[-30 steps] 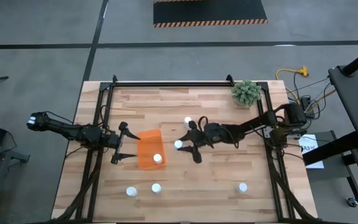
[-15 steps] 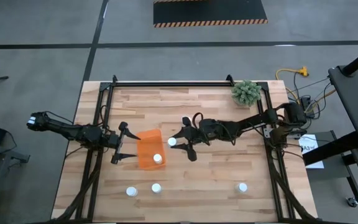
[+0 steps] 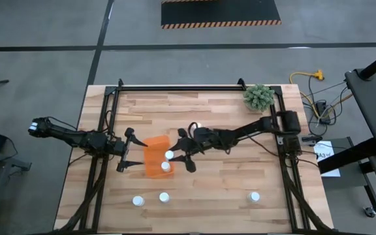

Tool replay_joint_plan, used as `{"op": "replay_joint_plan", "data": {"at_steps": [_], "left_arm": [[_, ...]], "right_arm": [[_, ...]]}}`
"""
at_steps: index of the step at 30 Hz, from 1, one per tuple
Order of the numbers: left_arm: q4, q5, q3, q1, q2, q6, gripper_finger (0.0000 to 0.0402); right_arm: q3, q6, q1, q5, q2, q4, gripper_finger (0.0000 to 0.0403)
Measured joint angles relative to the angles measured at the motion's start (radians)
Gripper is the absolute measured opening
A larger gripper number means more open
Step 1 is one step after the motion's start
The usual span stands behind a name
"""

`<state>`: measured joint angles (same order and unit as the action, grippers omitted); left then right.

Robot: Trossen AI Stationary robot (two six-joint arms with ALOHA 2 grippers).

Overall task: Pick and place pill bottles into a basket
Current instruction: Put the white medicine bottle into the orange bin

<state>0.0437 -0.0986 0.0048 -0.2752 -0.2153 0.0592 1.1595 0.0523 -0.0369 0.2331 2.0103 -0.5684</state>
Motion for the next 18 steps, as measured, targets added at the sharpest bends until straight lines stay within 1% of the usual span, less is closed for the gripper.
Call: {"op": "replay_joint_plan", "data": {"at_steps": [3,7,18], "left_arm": [[0.000,0.000,0.000,0.000,0.000,0.000,0.0345],[0.000,0.000,0.000,0.000,0.000,0.000,0.0345],[0.000,0.000,0.000,0.000,0.000,0.000,0.0345]], "right_arm": [[0.062,-0.008,0.001,0.004,0.047,0.068,0.0157],[0.103,-0.029,0.002,0.006,0.076,0.093,0.0157],[0.101,-0.038,0.006,0.003,0.064,0.091,0.0157]]}}
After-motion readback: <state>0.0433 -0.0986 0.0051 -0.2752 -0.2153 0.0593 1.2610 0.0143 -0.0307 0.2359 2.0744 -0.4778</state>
